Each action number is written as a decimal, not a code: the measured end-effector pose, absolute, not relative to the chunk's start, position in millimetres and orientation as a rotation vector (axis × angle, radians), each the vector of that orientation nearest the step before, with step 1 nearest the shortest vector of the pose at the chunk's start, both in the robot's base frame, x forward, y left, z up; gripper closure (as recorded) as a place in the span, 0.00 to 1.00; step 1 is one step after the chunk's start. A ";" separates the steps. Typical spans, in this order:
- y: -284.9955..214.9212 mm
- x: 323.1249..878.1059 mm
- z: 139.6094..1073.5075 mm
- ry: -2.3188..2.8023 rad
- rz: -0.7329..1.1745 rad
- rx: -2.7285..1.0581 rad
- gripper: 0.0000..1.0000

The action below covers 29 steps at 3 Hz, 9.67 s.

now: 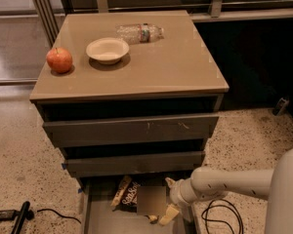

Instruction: Pick brown chip bag from bottom drawer and place on counter

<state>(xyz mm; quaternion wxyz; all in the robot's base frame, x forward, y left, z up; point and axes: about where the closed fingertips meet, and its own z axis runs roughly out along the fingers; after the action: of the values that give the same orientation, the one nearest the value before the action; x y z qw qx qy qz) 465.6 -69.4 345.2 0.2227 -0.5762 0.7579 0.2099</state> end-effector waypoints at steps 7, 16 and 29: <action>-33.2 501.2 197.9 2.001 0.649 -1.386 0.00; 13.0 513.1 189.8 1.975 0.705 -1.447 1.00; -98.0 407.0 979.5 1.081 0.193 -1.691 1.00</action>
Offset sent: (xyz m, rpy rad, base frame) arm 0.0261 0.0257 -0.0679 0.0289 0.0289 -0.0233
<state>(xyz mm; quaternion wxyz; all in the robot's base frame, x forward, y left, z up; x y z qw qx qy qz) 407.0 -98.0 979.5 0.5335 -0.7092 0.4536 0.0812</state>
